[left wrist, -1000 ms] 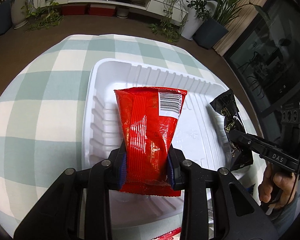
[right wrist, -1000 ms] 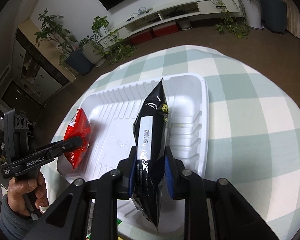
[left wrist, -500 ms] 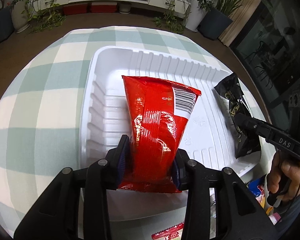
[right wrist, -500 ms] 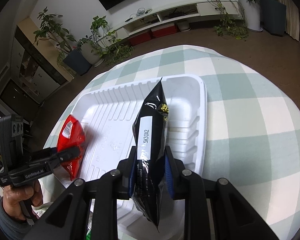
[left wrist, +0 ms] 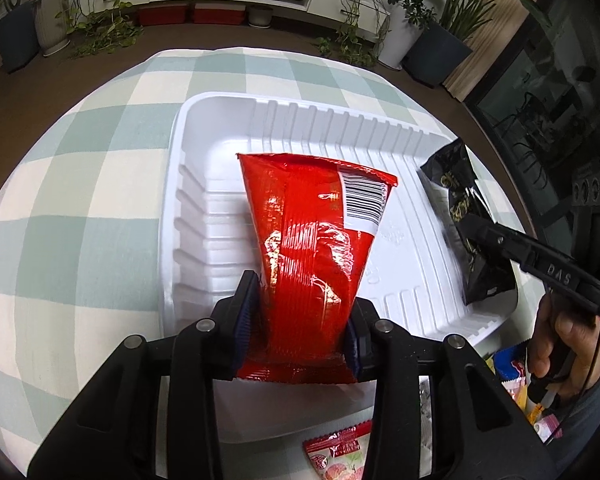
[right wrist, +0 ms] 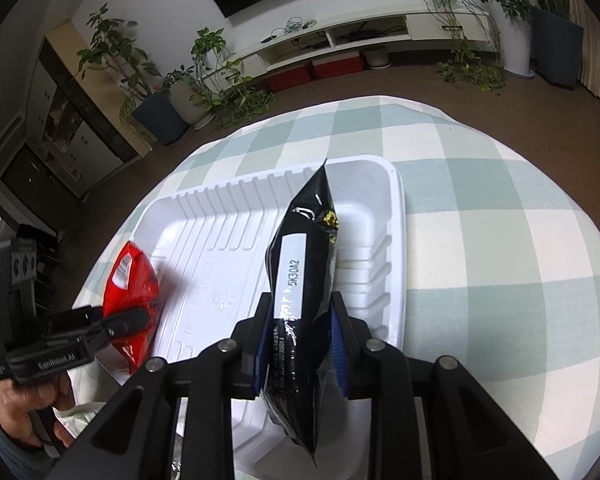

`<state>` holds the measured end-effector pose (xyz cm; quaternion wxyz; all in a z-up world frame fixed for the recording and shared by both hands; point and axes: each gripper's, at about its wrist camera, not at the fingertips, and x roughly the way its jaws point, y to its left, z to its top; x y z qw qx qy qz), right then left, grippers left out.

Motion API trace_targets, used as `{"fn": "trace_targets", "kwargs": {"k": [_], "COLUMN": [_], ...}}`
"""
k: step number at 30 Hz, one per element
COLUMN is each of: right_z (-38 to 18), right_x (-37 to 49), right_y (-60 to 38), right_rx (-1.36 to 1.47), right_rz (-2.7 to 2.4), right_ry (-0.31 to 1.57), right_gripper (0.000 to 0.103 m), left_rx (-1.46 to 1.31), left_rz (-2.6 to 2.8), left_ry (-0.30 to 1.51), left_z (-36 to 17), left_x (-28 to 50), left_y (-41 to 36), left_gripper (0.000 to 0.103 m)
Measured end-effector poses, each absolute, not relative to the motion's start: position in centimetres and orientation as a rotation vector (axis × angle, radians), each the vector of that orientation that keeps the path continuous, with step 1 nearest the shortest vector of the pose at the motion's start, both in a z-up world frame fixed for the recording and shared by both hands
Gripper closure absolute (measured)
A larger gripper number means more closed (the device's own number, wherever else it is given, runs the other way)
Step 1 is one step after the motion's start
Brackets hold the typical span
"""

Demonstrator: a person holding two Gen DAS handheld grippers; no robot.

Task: Organize snacks
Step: 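Lower both bags into the white tray and open both grippers, then grasp the small red wrapped candy with the left gripper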

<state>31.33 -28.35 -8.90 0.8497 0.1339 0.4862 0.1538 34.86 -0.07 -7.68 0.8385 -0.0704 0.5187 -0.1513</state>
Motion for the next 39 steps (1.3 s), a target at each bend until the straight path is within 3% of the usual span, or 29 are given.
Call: {"fn": "trace_targets", "kwargs": {"k": [3, 6, 9, 13, 19, 24, 30, 39], "right_z": [-8.8, -8.6, -8.2, -6.8, -3.2, 1.5, 3.9, 0.8], "right_x": [31.3, 31.2, 31.1, 30.6, 28.9, 25.0, 18.0, 10.6], "right_y": [-27.8, -27.7, -27.8, -28.6, -31.7, -34.6, -34.5, -30.6], "right_rx": [0.254, 0.249, 0.256, 0.272, 0.355, 0.438, 0.503, 0.577], "right_rz": [0.330, 0.341, 0.351, 0.342, 0.335, 0.296, 0.318, 0.424], "right_ry": [1.022, 1.016, 1.014, 0.976, 0.859, 0.699, 0.571, 0.666], "right_gripper": [0.068, 0.053, 0.048, 0.032, 0.024, 0.010, 0.004, 0.004], "left_rx": [-0.137, -0.145, -0.150, -0.165, -0.178, -0.131, -0.030, 0.346], "left_rz": [-0.309, -0.307, -0.296, -0.300, -0.345, -0.388, -0.436, -0.627], "left_ry": [1.093, 1.079, 1.064, 1.022, 0.909, 0.839, 0.816, 0.849], "left_z": [-7.4, -7.1, -6.7, -5.2, -0.8, 1.3, 1.2, -1.3], "left_x": [35.1, 35.1, 34.9, 34.3, 31.1, 25.9, 18.0, 9.8], "left_y": [-0.4, -0.5, -0.2, 0.5, 2.3, 3.6, 3.8, 0.7], "left_gripper": [0.059, 0.052, 0.050, 0.045, 0.022, 0.000, 0.000, 0.000]}}
